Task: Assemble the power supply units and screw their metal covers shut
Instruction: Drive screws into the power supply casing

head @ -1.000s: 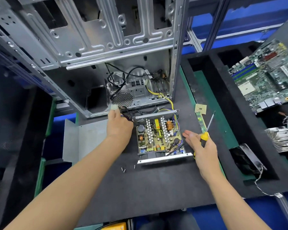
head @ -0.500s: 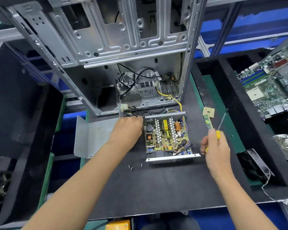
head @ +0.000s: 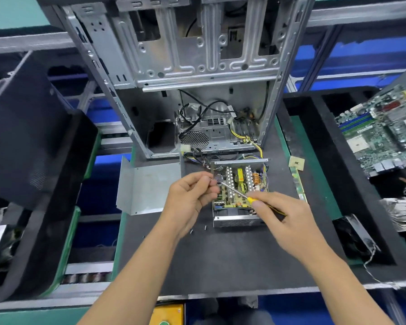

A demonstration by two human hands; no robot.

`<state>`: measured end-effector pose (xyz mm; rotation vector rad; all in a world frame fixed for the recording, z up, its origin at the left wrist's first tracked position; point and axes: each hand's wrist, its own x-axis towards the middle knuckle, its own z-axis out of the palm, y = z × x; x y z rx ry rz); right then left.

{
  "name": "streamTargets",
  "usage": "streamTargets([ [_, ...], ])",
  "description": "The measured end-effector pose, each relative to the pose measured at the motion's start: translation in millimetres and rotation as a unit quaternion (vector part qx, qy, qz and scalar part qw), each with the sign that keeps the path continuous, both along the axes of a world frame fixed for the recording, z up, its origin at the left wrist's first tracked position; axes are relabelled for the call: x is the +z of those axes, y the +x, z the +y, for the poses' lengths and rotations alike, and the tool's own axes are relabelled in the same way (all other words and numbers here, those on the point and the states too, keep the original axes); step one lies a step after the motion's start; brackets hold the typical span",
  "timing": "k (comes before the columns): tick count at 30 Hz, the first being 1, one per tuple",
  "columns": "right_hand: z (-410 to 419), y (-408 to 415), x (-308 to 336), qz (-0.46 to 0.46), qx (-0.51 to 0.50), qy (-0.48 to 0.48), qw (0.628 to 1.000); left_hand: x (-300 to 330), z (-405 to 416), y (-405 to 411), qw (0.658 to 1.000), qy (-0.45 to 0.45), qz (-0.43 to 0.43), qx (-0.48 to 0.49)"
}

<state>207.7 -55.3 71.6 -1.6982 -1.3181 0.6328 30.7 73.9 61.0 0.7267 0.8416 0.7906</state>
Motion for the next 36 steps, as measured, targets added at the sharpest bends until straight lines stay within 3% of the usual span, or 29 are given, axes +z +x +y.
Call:
streamTargets([
  [9, -3, -7, 0, -0.017, 0.0, -0.001, 1.0, -1, -7, -5, 0.998, 0.033, 0.042, -0.016],
  [13, -4, -5, -1, -0.034, 0.015, -0.016, 0.999, -3, -6, -10, 0.99, 0.088, 0.097, -0.05],
  [21, -11, 2, -3, 0.049, 0.049, -0.125, 0.99, -5, -8, -12, 0.973, 0.129, 0.153, -0.117],
  [27, -33, 8, -24, 0.135, -0.012, -0.119, 0.984, -5, -17, -8, 0.949, 0.216, 0.174, -0.152],
  [29, -44, 10, -30, 0.192, -0.05, -0.1, 0.975, -10, -20, -8, 0.905, 0.323, 0.248, -0.123],
  [32, -63, 12, -41, 0.26, -0.108, -0.073, 0.957, -18, -25, -4, 0.766, 0.499, 0.341, -0.219],
  [34, -75, 8, -51, 0.278, -0.144, -0.064, 0.948, -25, -31, 5, 0.686, 0.554, 0.366, -0.296],
  [36, -82, 2, -64, 0.283, -0.177, -0.053, 0.941, -30, -36, 13, 0.646, 0.593, 0.385, -0.288],
])
